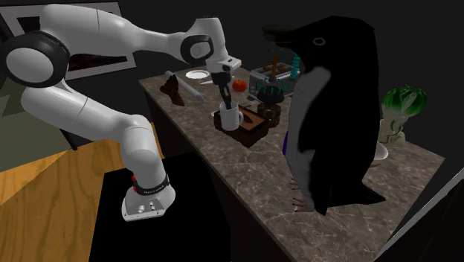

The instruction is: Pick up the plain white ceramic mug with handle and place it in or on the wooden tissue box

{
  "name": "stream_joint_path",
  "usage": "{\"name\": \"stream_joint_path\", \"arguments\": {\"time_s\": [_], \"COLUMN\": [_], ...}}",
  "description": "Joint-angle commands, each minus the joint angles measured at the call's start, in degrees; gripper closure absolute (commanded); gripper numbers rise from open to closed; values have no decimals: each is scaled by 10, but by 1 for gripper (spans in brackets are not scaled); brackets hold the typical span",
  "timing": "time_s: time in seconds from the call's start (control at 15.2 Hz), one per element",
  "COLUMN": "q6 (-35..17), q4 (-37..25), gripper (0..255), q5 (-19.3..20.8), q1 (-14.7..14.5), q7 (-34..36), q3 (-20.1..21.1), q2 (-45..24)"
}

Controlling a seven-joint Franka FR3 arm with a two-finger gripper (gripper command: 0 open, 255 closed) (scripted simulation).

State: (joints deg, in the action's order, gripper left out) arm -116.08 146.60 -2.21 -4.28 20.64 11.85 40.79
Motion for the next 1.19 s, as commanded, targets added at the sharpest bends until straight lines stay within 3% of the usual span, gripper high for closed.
{"name": "stream_joint_path", "arguments": {"time_s": [0.0, 0.2, 0.59, 0.99, 1.12], "q6": [17, 36, 31, 53, 38], "q4": [-15, -34, -160, -313, -298], "gripper": [255, 255, 255, 255, 255], "q5": [1, 2, 11, 46, 46], "q1": [0, 1, 11, 21, 20], "q7": [-1, -2, 47, 105, 107], "q3": [-1, -3, 44, 91, 91], "q2": [1, 2, -130, -268, -268]}}
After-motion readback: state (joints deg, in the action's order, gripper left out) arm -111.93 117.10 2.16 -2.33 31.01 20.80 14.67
